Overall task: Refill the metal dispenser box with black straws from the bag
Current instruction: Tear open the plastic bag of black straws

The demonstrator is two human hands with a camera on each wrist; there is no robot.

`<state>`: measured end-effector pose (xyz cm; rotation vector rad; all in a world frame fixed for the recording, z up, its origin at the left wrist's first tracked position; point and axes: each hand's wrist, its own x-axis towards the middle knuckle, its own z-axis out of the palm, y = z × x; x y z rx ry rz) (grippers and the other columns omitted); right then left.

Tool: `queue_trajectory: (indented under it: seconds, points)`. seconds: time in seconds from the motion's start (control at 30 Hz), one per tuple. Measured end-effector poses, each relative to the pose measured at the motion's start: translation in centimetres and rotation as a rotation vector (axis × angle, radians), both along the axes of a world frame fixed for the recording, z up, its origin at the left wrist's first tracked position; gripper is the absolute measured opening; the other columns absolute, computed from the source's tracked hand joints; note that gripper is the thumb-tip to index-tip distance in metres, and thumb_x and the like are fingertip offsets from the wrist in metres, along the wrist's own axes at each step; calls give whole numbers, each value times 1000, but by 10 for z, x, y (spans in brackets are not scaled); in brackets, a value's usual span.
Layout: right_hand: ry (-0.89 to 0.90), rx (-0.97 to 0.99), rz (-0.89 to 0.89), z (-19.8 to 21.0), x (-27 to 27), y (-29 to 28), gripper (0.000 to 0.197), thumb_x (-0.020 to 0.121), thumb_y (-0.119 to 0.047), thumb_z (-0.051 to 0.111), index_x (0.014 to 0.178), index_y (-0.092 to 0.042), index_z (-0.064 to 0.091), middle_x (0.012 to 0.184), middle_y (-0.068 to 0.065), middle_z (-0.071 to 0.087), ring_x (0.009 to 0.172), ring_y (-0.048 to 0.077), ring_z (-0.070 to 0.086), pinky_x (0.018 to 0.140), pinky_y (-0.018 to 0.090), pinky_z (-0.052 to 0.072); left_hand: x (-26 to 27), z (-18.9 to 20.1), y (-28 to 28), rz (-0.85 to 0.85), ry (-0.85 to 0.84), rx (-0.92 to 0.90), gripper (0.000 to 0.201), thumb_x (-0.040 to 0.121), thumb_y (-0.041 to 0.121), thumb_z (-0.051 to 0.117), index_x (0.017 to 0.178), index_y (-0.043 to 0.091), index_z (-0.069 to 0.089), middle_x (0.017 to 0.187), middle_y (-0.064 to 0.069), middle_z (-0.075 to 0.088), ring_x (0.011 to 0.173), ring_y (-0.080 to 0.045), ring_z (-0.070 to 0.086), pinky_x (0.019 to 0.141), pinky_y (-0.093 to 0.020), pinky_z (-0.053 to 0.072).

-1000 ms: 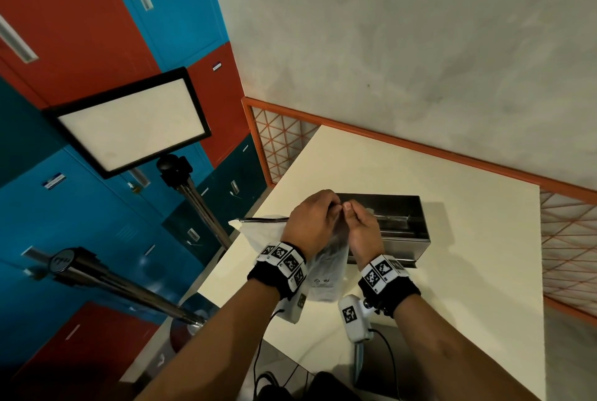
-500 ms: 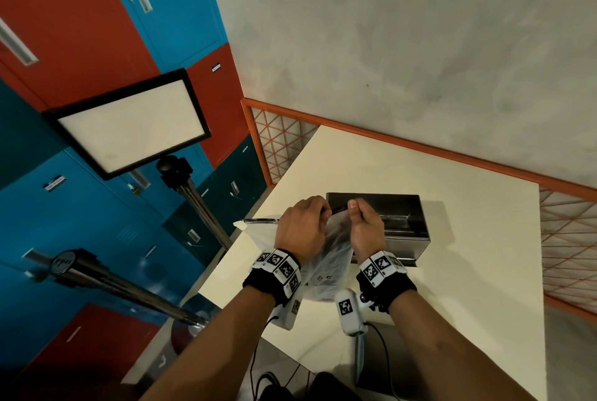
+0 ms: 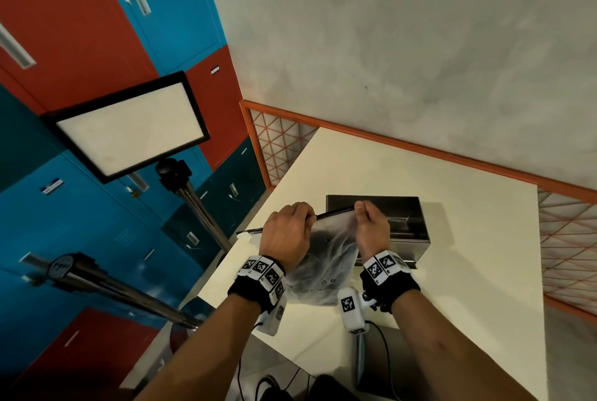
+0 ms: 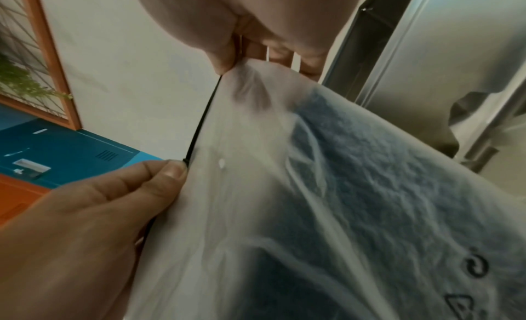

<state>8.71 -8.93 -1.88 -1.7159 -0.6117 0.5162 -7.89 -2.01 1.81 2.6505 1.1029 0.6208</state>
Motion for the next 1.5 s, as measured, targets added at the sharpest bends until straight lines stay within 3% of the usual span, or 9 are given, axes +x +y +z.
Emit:
queue_trajectory:
  seconds: [0.13, 0.23, 0.33, 0.43, 0.5, 0.63, 0.83, 1.13, 1.5]
  points:
    - [-58, -83, 69, 14, 1, 3, 34, 102, -25, 48, 69, -16, 53, 68, 5, 54, 64, 19, 50, 64, 30, 36, -4, 1, 3, 7, 32, -60, 13, 103, 25, 49, 105, 18, 59, 97, -2, 67, 81, -26, 59, 70, -34, 43]
    - [-259, -156, 93, 24, 5, 9, 17, 98, -21, 52, 91, -10, 62, 89, 7, 62, 83, 25, 59, 73, 30, 43, -8, 2, 8, 3, 72, -115, 17, 105, 30, 42, 112, 21, 54, 102, -2, 66, 86, -26, 61, 70, -36, 46]
    - [-646, -193, 211, 32, -2, 13, 18, 97, -25, 50, 102, -15, 64, 110, 4, 59, 99, 22, 57, 92, 40, 45, -6, 4, 7, -7, 106, -123, 23, 107, 35, 38, 116, 21, 55, 107, -1, 66, 92, -24, 61, 73, -37, 47]
    - [-1031, -275, 442, 38, -21, 15, 16, 95, -23, 48, 93, -21, 64, 103, -2, 61, 100, 18, 57, 109, 50, 31, -2, 3, 5, -36, 138, -86, 22, 106, 31, 38, 109, 18, 55, 103, -2, 64, 90, -25, 59, 69, -38, 46]
    - [-1123, -265, 489, 39, -28, 15, 15, 94, -21, 48, 88, -20, 62, 92, -2, 63, 94, 20, 59, 110, 51, 31, -2, 1, 6, -36, 146, -95, 16, 104, 27, 39, 101, 18, 52, 97, -3, 63, 86, -27, 59, 67, -38, 46]
    - [-1131, -305, 496, 36, -27, 20, 25, 100, -26, 40, 85, -19, 59, 83, 2, 65, 85, 25, 59, 85, 43, 40, -4, -1, 6, -34, 161, -113, 18, 105, 29, 35, 102, 19, 50, 96, -2, 65, 82, -26, 59, 69, -42, 50]
    - [-1025, -353, 612, 38, -25, 21, 43, 105, -39, 25, 89, -14, 56, 80, 5, 68, 71, 28, 64, 63, 36, 49, -8, 4, 3, -52, 160, -145, 25, 109, 38, 27, 103, 21, 45, 89, -1, 64, 74, -25, 57, 66, -39, 42]
    - [-971, -371, 623, 39, -24, 20, 41, 105, -37, 28, 90, -11, 56, 78, 11, 68, 70, 34, 65, 64, 38, 49, -12, 3, 3, -64, 158, -118, 22, 107, 37, 34, 108, 21, 48, 89, 0, 63, 78, -25, 56, 65, -36, 40]
    - [-976, -443, 570, 37, -12, 16, 41, 106, -38, 26, 91, -12, 55, 82, 10, 69, 76, 32, 67, 62, 32, 37, -34, 2, 10, -25, 206, -53, 20, 107, 36, 33, 107, 25, 50, 90, 5, 64, 78, -23, 58, 60, -32, 35]
